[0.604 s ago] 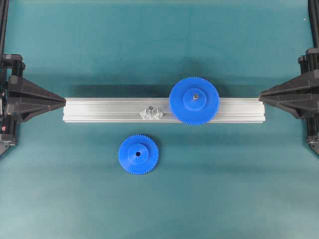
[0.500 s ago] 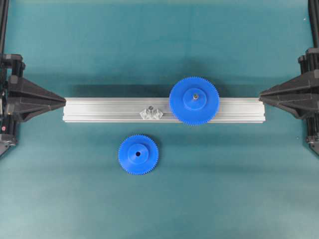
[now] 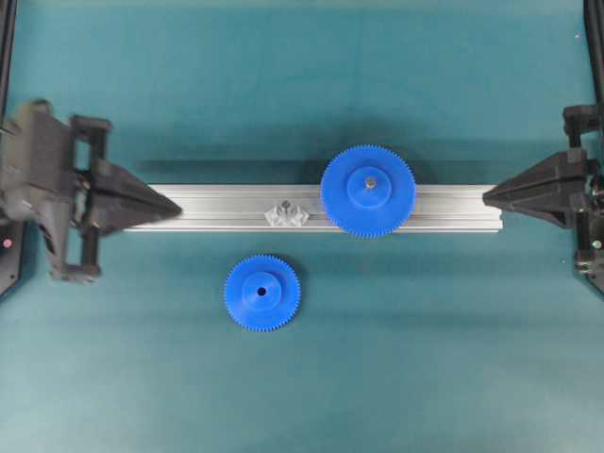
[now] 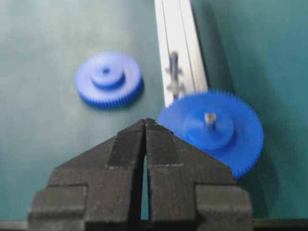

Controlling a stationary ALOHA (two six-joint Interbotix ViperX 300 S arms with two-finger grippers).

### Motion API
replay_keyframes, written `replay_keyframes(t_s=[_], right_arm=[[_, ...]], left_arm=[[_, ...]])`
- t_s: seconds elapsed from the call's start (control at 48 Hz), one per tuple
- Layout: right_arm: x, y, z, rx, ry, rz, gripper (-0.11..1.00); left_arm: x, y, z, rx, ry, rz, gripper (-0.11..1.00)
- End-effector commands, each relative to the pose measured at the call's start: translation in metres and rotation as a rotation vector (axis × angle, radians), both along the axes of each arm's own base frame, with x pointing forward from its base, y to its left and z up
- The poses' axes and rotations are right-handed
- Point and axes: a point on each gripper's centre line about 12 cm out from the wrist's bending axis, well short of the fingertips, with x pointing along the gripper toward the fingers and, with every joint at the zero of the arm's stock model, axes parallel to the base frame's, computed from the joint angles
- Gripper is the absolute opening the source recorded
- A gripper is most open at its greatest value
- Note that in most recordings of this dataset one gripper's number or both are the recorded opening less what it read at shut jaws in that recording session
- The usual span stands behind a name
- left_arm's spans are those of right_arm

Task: Find the location of the shaft and insert the small gear.
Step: 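Move the left gripper toward the loose small blue gear, then lower the left gripper over the small blue gear and close on its hub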

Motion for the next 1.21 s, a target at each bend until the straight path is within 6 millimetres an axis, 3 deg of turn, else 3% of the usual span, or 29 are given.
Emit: replay_keyframes(t_s=[0.0, 0.25, 0.354, 0.437, 0.625, 0.708, 1.187], right_arm=[[0.003, -0.001, 0.005, 0.015, 0.012, -0.012, 0.02], [0.003, -0.01, -0.01, 0.002, 0.097, -0.047, 0.02], [0.005, -0.013, -0.014, 0.0, 0.121, -0.06, 0.02], [0.006, -0.014, -0.017, 0.004, 0.14, -0.065, 0.02], [0.006, -0.013, -0.023, 0.005, 0.172, -0.064, 0.02], [0.005, -0.013, -0.024, 0.006, 0.181, -0.063, 0.02], [-0.001, -0.013, -0.031, 0.011, 0.19, -0.065, 0.02]], left_arm=[[0.011, -0.001, 0.008, 0.001, -0.003, -0.003, -0.01], [0.028, -0.009, -0.006, 0.005, 0.121, -0.03, 0.0], [0.036, -0.012, -0.014, 0.01, 0.21, -0.035, 0.08], [0.044, -0.013, -0.018, 0.009, 0.259, -0.036, 0.26], [0.062, -0.021, -0.032, -0.016, 0.323, -0.044, 0.79], [0.071, -0.024, -0.043, -0.039, 0.36, -0.04, 0.92], [0.125, -0.041, -0.102, -0.044, 0.523, -0.05, 0.91]])
